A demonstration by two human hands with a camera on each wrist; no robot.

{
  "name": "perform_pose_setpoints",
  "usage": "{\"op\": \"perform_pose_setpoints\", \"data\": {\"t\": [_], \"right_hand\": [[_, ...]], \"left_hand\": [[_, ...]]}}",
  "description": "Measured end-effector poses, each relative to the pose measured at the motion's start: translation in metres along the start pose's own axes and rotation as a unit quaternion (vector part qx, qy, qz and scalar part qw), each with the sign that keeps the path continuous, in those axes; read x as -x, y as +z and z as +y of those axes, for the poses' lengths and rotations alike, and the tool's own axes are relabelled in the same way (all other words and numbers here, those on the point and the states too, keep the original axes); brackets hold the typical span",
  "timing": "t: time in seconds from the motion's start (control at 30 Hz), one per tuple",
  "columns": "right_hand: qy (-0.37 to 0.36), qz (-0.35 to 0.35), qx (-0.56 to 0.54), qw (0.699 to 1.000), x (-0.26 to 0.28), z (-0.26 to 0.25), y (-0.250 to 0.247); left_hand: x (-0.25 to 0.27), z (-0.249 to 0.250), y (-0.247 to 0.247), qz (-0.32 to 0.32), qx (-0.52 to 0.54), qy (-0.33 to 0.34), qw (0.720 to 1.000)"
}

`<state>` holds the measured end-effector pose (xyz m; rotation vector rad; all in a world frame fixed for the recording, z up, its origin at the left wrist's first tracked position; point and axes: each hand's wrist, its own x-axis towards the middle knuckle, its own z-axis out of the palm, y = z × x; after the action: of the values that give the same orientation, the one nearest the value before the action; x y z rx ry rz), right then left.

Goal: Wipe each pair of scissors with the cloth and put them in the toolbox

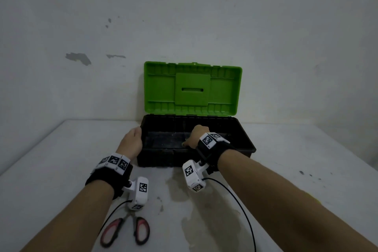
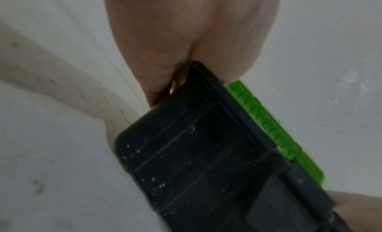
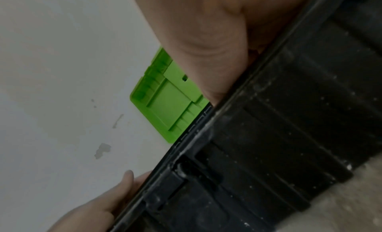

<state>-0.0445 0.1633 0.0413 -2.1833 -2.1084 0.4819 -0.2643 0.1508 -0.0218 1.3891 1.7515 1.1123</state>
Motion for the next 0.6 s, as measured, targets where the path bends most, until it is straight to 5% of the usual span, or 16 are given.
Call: {"op": "perform_pose_setpoints", "data": {"t": [0.33, 0.6], "right_hand": [[-0.069, -0.041, 0.093, 0.992, 0.003, -0.004, 0.008], [-0.024, 0.042, -0.052, 0.997, 0.020, 0.003, 0.003]], "left_hand": [[0.004, 0.001, -0.002, 0.007, 0.024, -0.005, 1.000], [0.033, 0.008, -0.008, 0.016, -0.017, 0.008, 1.000]]}}
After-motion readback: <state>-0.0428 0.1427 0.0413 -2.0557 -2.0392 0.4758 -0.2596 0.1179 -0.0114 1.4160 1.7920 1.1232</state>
